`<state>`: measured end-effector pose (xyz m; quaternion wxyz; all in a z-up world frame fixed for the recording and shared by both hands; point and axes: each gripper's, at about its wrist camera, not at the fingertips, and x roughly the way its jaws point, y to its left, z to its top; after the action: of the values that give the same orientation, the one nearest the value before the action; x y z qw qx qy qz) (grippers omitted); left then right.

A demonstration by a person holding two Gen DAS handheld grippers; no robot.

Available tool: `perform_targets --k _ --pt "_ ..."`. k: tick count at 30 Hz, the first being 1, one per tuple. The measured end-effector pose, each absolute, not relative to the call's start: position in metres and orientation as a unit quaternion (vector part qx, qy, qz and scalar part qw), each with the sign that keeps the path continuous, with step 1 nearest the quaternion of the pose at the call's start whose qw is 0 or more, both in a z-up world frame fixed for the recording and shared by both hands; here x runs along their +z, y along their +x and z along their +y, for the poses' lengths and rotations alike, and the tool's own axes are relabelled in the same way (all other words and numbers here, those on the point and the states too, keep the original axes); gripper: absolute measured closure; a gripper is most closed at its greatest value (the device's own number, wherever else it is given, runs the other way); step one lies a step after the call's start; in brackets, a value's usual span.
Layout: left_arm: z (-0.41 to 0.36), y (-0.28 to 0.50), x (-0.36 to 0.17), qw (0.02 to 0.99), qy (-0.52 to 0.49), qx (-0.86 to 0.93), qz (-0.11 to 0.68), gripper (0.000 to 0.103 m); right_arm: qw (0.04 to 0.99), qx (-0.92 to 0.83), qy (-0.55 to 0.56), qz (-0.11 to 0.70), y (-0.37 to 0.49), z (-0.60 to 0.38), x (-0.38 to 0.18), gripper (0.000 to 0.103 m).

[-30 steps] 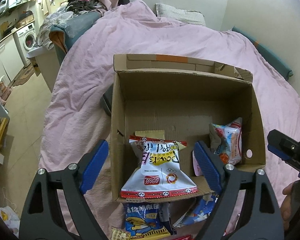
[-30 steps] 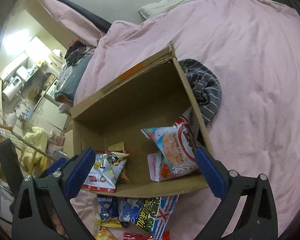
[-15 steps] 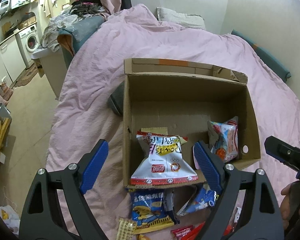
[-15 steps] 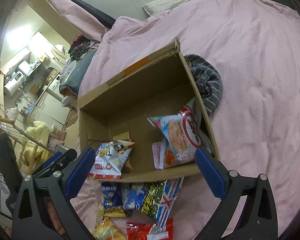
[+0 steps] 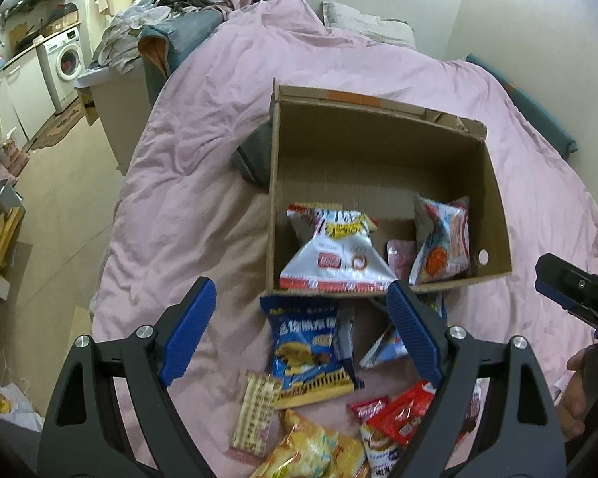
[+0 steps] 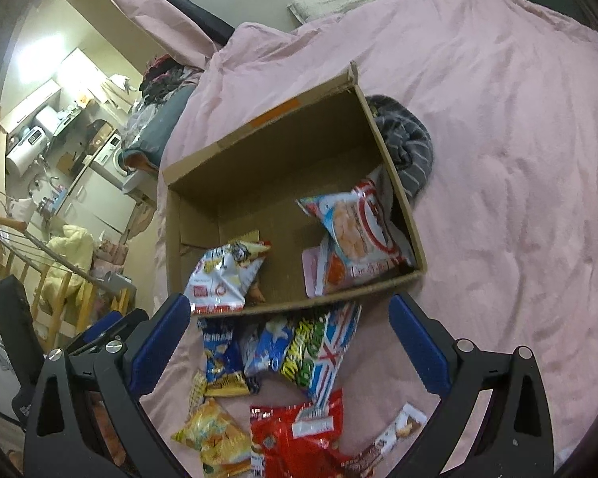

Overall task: Organize snacks
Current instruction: 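Open both grippers to release the bags into the box and withdraw, then grasp the yellow chip bag with the left gripper while the right grasps the red chip bag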

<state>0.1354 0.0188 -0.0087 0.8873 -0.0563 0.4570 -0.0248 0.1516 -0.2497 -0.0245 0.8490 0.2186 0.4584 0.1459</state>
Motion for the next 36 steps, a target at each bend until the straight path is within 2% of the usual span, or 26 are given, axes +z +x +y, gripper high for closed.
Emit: perform_targets --k 13,23,28,35,36 --pt "0.031 0.1 -0.015 0.876 -0.061 -0.025 0.479 0.018 0.835 0.142 0.2 0.492 0.117 -0.246 -0.036 0.001" --pt "0.043 0.088 -0.032 0.86 -0.071 0.001 0.506 0.018 0.798 0.13 0.198 0.555 0.105 -0.246 -0.068 0.001" --pt "0.047 0.09 -0.039 0.853 -0.077 0.006 0.517 0.018 0.761 0.135 0.139 0.619 0.103 -0.222 -0.1 0.001" --pt "0.057 0.088 -0.041 0.848 -0.086 0.011 0.524 0.018 0.744 0.196 0.022 0.639 0.097 -0.159 -0.114 0.002" --pt "0.06 0.088 -0.041 0.847 -0.086 0.014 0.524 0.018 0.738 0.194 0.006 0.646 0.097 -0.153 -0.12 0.006"
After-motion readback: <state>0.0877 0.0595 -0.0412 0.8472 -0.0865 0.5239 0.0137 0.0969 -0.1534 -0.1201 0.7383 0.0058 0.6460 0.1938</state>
